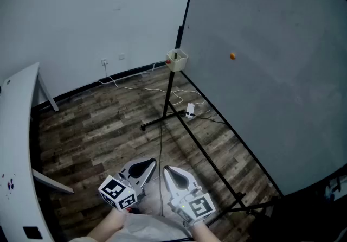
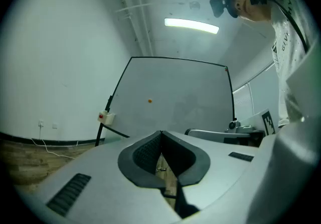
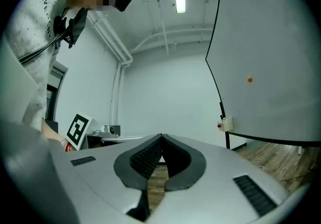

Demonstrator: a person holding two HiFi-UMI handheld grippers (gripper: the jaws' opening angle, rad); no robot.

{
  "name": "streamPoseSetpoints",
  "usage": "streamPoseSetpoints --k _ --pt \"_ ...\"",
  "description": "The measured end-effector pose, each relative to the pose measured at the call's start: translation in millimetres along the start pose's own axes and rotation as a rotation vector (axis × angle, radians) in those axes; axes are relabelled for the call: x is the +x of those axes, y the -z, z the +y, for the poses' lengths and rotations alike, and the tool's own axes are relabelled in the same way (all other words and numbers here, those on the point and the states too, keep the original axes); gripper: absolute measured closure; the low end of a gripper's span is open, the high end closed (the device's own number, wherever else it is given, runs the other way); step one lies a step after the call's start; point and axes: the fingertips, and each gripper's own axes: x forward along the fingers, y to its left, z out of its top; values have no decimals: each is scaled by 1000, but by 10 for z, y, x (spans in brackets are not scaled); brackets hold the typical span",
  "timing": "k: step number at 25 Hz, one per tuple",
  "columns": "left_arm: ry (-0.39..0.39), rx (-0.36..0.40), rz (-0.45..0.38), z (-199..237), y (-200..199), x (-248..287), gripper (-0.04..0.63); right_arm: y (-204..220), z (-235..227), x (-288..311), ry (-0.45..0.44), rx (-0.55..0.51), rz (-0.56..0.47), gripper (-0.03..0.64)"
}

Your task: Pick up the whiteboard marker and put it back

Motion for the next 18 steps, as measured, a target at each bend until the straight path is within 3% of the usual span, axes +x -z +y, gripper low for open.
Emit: streamPoseSetpoints --k 9,18 --pt "-13 -23 11 -44 153 -54 580 43 38 -71 -2 20 25 598" --pt "11 -40 16 433 226 216 580 244 -230 356 9 1 55 598"
